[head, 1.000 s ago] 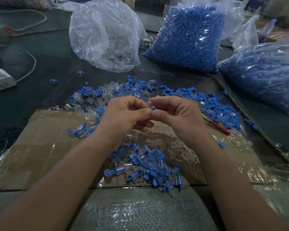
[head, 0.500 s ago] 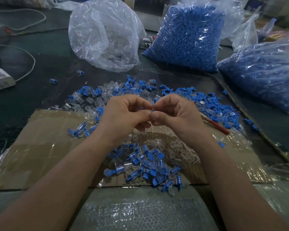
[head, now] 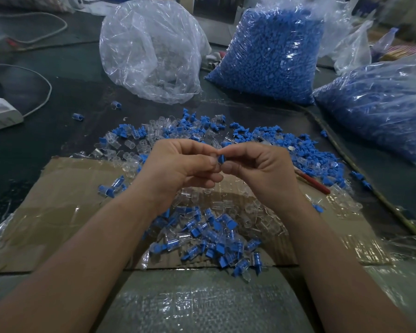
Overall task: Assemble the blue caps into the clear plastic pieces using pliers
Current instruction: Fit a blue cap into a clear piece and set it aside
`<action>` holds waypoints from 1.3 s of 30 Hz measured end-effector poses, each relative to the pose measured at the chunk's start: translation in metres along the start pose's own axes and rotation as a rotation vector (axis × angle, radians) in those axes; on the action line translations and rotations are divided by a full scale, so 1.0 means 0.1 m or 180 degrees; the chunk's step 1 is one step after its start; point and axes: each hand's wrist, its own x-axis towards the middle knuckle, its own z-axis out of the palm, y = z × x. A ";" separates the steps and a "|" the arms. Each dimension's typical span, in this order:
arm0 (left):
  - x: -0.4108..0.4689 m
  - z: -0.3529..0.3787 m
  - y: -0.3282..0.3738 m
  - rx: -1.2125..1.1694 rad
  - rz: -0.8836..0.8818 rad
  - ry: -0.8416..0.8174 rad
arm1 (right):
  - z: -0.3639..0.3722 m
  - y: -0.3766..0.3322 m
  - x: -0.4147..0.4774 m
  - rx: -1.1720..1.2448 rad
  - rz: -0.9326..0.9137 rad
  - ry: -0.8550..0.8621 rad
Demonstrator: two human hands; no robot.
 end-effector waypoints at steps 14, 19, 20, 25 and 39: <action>0.02 -0.01 -0.02 0.0190 -0.0183 0.0072 | 0.02 -0.01 -0.02 -0.0257 -0.0130 -0.0071; 0.00 0.00 -0.01 0.0142 -0.0147 0.0072 | 0.01 -0.05 -0.01 -0.0200 0.0044 -0.0087; 0.00 0.00 0.00 0.0124 -0.0133 0.0084 | -0.02 -0.06 -0.01 -0.0172 0.0155 -0.0013; 0.00 0.00 0.01 0.0029 -0.0111 0.0160 | -0.39 -0.03 0.01 -0.0856 0.0787 0.0770; 0.01 -0.01 -0.02 0.0017 -0.0070 0.0167 | -0.67 0.29 0.00 -0.2493 0.2688 -0.0141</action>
